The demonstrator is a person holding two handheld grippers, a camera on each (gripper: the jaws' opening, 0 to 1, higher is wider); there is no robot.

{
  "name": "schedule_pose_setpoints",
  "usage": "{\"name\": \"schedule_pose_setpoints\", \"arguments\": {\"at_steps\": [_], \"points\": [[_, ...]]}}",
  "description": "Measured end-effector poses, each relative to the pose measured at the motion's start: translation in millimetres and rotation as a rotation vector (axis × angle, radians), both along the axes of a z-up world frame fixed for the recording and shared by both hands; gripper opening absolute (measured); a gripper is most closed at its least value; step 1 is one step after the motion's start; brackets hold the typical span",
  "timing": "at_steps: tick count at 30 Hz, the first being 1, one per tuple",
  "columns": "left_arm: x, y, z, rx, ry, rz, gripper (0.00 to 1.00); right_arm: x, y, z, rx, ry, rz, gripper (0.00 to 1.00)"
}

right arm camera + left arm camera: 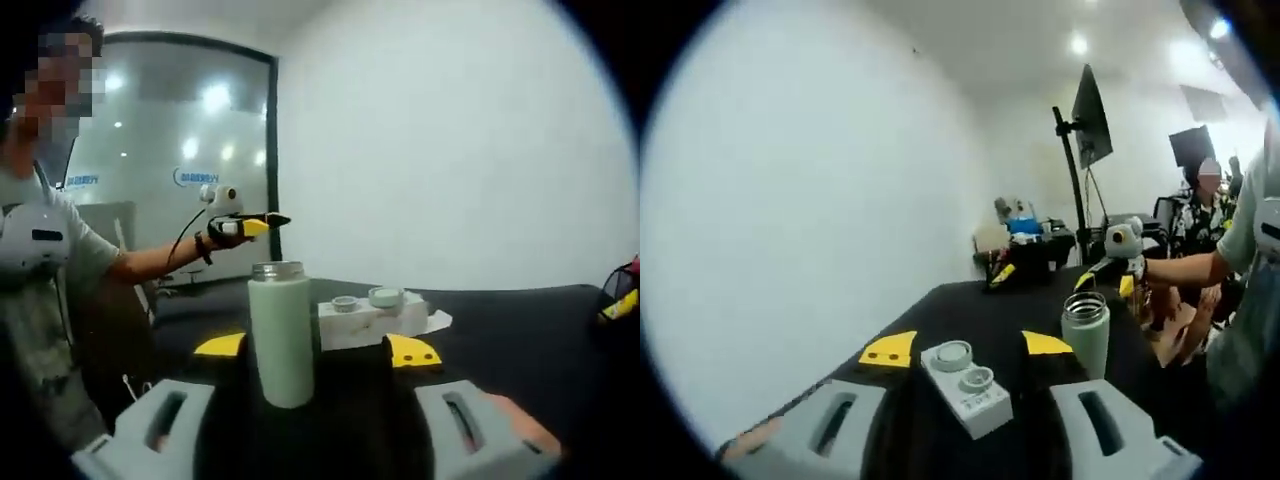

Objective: Assemble the cup parts correctly, then place the assembled cup into the box.

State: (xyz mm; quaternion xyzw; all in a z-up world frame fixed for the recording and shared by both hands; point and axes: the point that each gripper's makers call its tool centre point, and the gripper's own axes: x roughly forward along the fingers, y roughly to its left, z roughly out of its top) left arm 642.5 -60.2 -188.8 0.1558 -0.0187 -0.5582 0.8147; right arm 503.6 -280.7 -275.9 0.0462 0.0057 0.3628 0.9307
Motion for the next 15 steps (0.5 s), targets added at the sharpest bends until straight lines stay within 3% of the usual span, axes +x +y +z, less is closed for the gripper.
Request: {"name": "schedule_pose_setpoints", "arguments": {"at_steps": [7,11,15], "points": [[4.3,-15.5,5.8,0.121,-0.123,-0.112,0.35,-10.2,-30.9,-5.7,-0.029,0.051,-0.186,0.49],[15.7,-21.5,15.4,0.096,-0.117,-0.184,0.34,-19.1,-41.0,-7.8,-0.047,0.046,-0.26,0.49],[29.3,-27.7,10.0,0.163,-0.103,-0.248,0.32,-26.6,-52.4,-9.5,-0.052,0.056,-0.31,0.49]]}}
